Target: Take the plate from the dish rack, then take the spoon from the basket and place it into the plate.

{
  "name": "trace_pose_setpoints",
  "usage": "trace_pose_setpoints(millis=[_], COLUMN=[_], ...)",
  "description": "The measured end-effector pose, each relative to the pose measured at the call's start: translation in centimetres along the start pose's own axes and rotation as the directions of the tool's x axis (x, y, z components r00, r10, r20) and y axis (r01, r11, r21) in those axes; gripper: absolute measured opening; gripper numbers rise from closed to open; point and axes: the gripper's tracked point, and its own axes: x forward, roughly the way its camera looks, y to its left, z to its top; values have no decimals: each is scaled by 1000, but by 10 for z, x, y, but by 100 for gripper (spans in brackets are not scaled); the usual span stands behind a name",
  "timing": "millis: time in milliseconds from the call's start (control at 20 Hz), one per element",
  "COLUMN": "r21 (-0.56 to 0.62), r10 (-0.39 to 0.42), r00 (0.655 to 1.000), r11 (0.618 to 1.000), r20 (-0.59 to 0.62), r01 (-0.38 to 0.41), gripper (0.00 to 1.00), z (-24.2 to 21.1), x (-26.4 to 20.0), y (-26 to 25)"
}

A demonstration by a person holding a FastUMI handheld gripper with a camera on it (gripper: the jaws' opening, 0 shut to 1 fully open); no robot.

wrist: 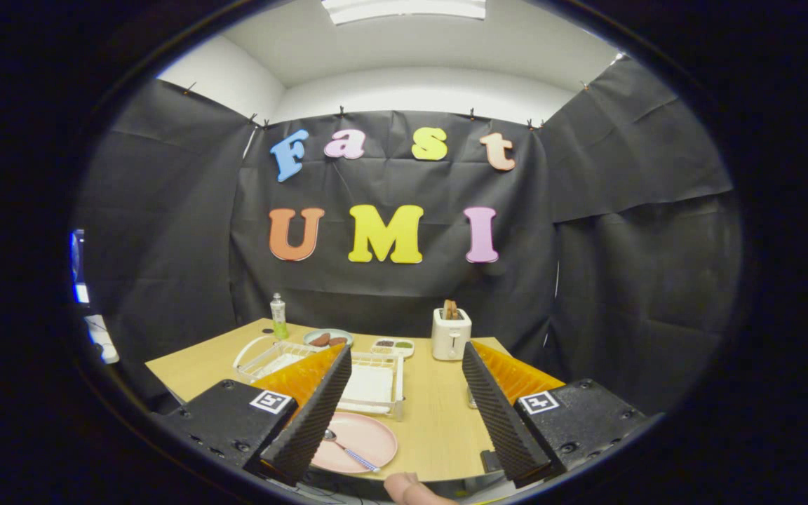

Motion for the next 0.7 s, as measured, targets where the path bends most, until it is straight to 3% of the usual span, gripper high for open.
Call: trace_pose_setpoints(millis=[700], r21=[-7], r10=[15], r00=[999], r11=[1000], r20=[-52], r01=[-15], gripper=[100], z=[-28], x=[4], y=[-2])
